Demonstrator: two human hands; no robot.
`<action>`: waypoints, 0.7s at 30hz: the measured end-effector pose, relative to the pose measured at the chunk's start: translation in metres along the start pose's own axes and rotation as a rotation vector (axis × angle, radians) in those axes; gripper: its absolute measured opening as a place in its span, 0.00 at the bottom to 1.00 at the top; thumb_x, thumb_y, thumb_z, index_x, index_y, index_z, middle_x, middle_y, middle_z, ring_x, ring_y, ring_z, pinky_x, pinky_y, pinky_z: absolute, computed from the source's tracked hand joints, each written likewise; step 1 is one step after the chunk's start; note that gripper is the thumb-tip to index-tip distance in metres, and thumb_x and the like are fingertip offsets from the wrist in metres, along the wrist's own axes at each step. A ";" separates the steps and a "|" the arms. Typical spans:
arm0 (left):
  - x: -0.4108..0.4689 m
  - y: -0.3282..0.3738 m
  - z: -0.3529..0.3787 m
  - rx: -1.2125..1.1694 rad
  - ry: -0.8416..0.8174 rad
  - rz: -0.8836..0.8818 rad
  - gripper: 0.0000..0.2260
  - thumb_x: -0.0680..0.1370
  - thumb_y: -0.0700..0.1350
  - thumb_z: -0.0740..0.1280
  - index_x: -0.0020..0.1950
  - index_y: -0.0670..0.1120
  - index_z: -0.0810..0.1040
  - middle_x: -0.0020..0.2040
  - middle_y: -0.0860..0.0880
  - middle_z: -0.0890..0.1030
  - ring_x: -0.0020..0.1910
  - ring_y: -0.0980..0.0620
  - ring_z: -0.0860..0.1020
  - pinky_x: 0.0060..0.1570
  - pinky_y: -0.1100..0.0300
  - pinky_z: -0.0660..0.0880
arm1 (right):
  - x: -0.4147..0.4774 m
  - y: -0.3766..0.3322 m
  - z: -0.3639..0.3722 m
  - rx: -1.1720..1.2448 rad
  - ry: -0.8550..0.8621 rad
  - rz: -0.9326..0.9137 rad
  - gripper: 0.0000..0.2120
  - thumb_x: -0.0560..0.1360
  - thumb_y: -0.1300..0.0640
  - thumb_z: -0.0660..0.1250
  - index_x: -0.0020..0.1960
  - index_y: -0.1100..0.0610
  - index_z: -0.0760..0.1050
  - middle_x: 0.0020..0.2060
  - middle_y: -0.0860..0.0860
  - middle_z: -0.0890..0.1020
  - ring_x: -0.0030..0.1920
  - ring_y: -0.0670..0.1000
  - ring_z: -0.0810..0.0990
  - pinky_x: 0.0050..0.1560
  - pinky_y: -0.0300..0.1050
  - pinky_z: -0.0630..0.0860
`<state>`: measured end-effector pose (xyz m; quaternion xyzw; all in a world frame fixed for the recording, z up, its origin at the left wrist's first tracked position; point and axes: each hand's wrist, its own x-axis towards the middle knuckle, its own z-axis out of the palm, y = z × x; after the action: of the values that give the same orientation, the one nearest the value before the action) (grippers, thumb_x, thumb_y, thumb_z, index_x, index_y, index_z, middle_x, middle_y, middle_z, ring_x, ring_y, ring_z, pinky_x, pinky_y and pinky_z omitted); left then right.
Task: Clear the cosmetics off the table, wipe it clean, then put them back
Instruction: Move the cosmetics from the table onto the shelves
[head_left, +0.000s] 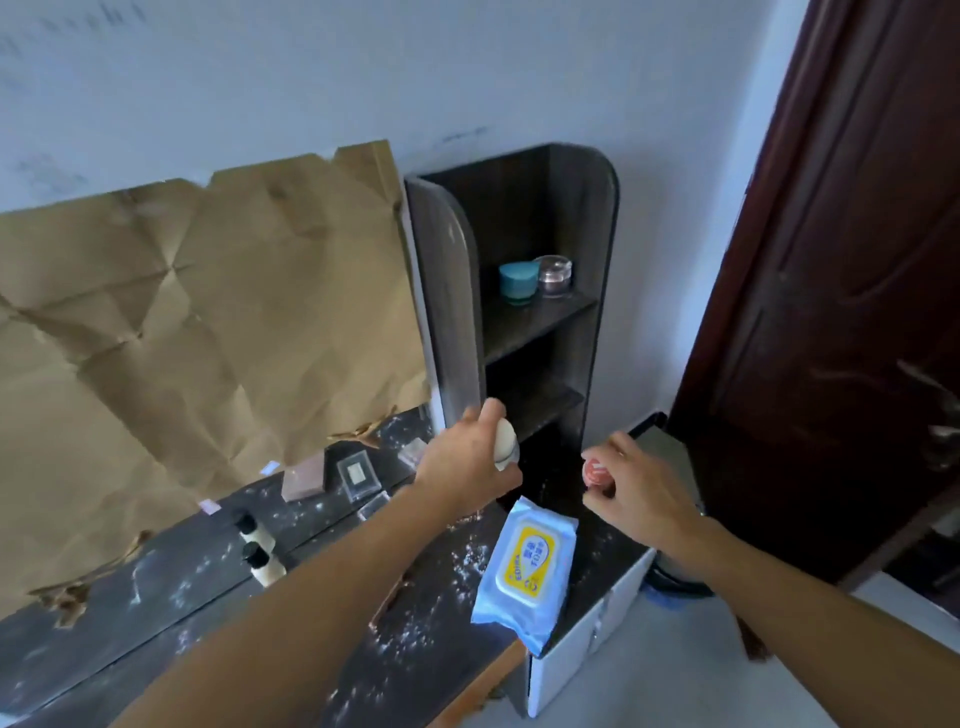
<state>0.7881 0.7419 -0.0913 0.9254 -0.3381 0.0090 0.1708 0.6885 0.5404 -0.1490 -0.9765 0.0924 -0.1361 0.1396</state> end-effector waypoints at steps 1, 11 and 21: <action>0.016 0.006 -0.004 -0.006 0.015 0.007 0.23 0.69 0.52 0.69 0.59 0.48 0.65 0.51 0.45 0.74 0.46 0.41 0.77 0.41 0.51 0.73 | 0.008 0.008 -0.006 -0.021 0.013 0.007 0.17 0.63 0.51 0.71 0.51 0.52 0.77 0.45 0.50 0.76 0.37 0.55 0.79 0.34 0.44 0.72; 0.182 0.029 -0.011 0.042 0.109 -0.067 0.23 0.73 0.50 0.69 0.65 0.47 0.66 0.58 0.43 0.71 0.57 0.42 0.72 0.51 0.51 0.73 | 0.118 0.065 -0.046 0.000 0.014 0.022 0.19 0.71 0.50 0.69 0.60 0.53 0.73 0.51 0.48 0.72 0.42 0.49 0.75 0.44 0.39 0.70; 0.253 0.003 0.013 0.091 0.042 -0.326 0.24 0.76 0.41 0.64 0.70 0.48 0.63 0.66 0.41 0.64 0.62 0.40 0.67 0.56 0.49 0.70 | 0.226 0.068 -0.043 0.037 0.089 -0.110 0.22 0.71 0.51 0.70 0.63 0.53 0.71 0.54 0.51 0.76 0.50 0.54 0.78 0.47 0.46 0.74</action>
<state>0.9797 0.5776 -0.0694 0.9744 -0.1792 0.0157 0.1352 0.8800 0.4160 -0.0756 -0.9703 0.0424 -0.1884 0.1459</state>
